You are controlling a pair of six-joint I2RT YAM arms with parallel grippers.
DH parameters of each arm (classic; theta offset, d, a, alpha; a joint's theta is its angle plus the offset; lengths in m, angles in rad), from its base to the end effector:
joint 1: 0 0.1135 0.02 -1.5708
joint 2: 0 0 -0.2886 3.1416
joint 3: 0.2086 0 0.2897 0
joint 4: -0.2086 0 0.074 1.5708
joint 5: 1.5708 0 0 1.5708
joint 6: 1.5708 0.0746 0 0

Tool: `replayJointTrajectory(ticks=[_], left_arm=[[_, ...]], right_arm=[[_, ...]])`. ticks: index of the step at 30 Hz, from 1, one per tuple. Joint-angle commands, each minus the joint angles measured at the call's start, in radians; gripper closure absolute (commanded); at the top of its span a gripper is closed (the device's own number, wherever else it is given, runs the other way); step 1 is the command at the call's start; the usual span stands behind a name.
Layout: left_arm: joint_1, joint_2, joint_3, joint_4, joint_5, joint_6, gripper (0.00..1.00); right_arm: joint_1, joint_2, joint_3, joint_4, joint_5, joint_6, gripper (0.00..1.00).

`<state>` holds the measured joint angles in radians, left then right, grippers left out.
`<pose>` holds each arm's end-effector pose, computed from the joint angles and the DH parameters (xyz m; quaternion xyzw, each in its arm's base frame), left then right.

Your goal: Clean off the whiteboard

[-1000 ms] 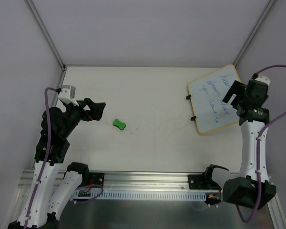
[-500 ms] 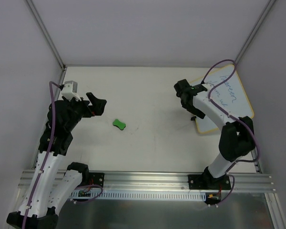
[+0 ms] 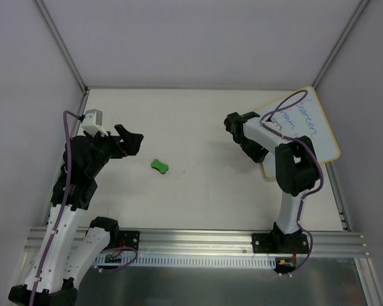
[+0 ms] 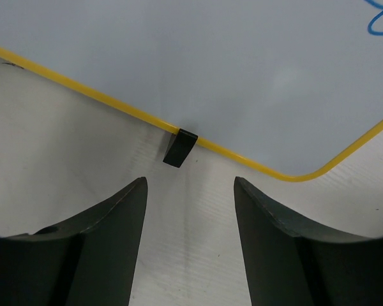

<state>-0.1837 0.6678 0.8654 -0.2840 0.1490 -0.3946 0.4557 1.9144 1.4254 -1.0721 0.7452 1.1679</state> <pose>0.2012 -0.0487 0.3939 -0.0273 0.7362 -0.2448 0.6304 0.3786 0.1292 0.1762 0.3264 0.8723 -0.2473 0.2672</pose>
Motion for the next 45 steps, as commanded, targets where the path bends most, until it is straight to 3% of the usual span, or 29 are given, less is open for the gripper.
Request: replayJointTrajectory(ticks=[1,17,32,38,45], left_arm=[[-0.007,-0.019,-0.012,0.011,0.020,-0.021,0.01],[-0.007,-0.039,-0.017,-0.009,0.032,-0.010,0.01],[-0.007,-0.033,-0.011,-0.021,0.024,0.003,0.01],[-0.007,-0.030,-0.009,-0.024,0.023,0.005,0.01],[-0.007,-0.025,-0.003,-0.027,0.020,0.016,0.01]], right_arm=[[-0.006,0.023,0.040,-0.031,0.014,0.118,0.40],[-0.061,0.072,0.032,0.052,-0.021,0.122,0.54],[-0.097,0.078,0.004,0.054,-0.084,0.168,0.56],[-0.103,0.081,0.006,0.054,-0.084,0.167,0.67],[-0.104,0.089,0.017,0.054,-0.104,0.113,1.00]])
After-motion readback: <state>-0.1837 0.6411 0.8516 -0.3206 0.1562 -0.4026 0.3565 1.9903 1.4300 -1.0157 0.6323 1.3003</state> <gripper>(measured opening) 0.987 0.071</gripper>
